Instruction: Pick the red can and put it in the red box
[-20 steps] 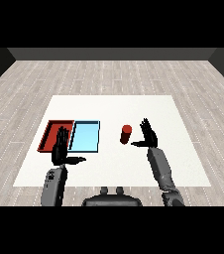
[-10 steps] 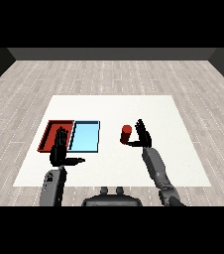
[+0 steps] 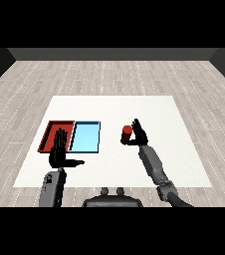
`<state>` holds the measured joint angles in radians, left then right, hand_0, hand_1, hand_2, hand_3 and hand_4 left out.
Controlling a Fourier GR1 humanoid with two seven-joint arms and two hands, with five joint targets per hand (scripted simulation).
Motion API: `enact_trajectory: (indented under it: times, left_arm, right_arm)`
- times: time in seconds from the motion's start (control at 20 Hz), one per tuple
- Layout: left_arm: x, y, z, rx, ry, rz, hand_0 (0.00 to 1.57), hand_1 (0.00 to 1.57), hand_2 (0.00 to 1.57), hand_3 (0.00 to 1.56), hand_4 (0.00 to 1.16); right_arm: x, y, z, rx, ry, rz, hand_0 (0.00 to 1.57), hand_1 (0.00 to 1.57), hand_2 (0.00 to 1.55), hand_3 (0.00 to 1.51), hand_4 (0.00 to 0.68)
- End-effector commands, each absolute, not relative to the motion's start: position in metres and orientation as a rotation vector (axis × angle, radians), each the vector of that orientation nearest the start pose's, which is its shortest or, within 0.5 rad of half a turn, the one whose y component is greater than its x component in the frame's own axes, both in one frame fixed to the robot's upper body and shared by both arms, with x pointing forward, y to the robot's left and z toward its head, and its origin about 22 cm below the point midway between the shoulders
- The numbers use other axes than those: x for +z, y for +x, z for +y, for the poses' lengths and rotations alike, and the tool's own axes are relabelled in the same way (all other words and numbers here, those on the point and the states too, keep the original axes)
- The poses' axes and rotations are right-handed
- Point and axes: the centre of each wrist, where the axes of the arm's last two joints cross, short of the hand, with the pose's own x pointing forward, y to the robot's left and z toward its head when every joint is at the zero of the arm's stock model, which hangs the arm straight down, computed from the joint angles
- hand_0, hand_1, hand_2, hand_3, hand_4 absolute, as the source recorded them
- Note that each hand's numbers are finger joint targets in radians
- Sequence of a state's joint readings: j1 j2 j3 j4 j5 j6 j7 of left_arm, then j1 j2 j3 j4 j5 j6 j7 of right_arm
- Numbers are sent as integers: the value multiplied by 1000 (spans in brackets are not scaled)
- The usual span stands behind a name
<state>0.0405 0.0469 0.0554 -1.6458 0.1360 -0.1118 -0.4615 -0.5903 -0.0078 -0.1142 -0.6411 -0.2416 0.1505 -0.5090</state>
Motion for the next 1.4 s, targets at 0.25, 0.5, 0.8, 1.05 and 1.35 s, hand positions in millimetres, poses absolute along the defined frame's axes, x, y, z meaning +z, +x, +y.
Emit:
enact_trajectory:
  times: [0.25, 0.5, 0.8, 1.05, 1.35]
  left_arm:
    - [11, 236, 251, 71, -93, -2089, 0, 0, 0, 0, 0]
    - [36, 256, 251, 43, -90, -2087, 0, 0, 0, 0, 0]
    - [12, 227, 254, 54, -91, -2084, 0, 0, 0, 0, 0]
    - [10, 241, 272, 67, -89, -2090, 0, 0, 0, 0, 0]
    - [17, 238, 248, 65, -91, -2065, 0, 0, 0, 0, 0]
  right_arm:
    - [-64, 356, -174, -132, 317, -1630, 0, 0, 0, 0, 0]
    - [-64, 366, -173, -92, 308, -1622, 0, 0, 0, 0, 0]
    - [-66, 356, -187, -74, 336, -1633, 0, 0, 0, 0, 0]
    - [-59, 364, -151, -83, 328, -1605, 0, 0, 0, 0, 0]
    - [-63, 367, -153, -68, 337, -1613, 0, 0, 0, 0, 0]
